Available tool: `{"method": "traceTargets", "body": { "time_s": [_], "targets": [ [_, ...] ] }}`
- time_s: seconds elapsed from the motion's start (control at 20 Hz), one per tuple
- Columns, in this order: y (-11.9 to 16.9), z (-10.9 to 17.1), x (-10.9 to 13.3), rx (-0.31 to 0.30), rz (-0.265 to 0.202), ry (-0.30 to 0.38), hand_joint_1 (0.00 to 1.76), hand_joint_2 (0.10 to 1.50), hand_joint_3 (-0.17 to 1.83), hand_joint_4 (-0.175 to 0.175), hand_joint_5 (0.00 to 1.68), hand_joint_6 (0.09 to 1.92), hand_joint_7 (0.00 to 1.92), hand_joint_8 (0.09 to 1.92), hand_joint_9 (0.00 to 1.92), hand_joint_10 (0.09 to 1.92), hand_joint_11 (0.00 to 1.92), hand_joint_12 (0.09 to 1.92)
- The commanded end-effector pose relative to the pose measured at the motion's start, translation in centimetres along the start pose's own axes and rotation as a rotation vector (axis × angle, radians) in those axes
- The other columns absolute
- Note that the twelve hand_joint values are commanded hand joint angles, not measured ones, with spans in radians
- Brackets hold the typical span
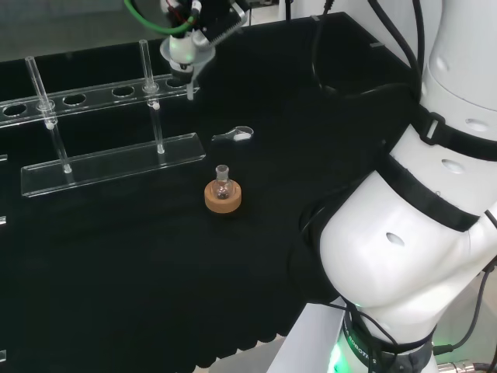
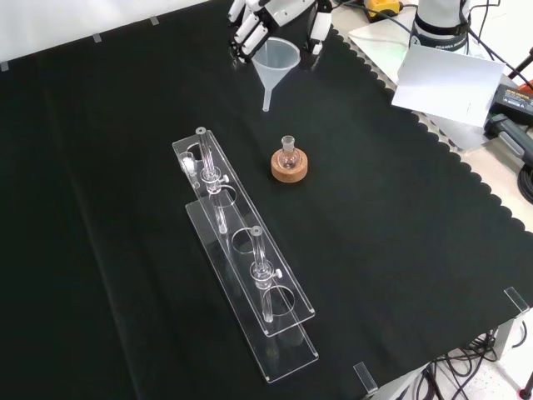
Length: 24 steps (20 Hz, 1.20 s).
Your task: Place the funnel on the round-bottom flask.
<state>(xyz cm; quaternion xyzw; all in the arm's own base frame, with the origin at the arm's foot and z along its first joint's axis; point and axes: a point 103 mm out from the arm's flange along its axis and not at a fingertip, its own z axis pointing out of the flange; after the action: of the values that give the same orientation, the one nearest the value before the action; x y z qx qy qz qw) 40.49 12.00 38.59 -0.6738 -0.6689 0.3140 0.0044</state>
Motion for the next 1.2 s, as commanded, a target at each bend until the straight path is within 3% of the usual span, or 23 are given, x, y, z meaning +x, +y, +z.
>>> {"method": "traceTargets", "body": {
  "time_s": [0.05,0.65,1.2],
  "targets": [
    [0.0,2.9,0.7,0.071,0.013,-0.013,0.83,1.04,-0.17,-0.014,0.57,0.53,0.76,0.65,0.99,0.43,0.65,1.22],
    [1.5,7.9,0.5,0.149,0.011,0.010,0.83,1.04,-0.17,-0.014,0.57,0.54,0.76,0.65,1.00,0.43,0.65,1.22],
    [1.9,9.8,1.4,0.170,-0.008,0.023,0.83,1.04,-0.17,-0.014,0.58,0.56,0.76,0.65,1.00,0.43,0.65,1.22]
  ]
}}
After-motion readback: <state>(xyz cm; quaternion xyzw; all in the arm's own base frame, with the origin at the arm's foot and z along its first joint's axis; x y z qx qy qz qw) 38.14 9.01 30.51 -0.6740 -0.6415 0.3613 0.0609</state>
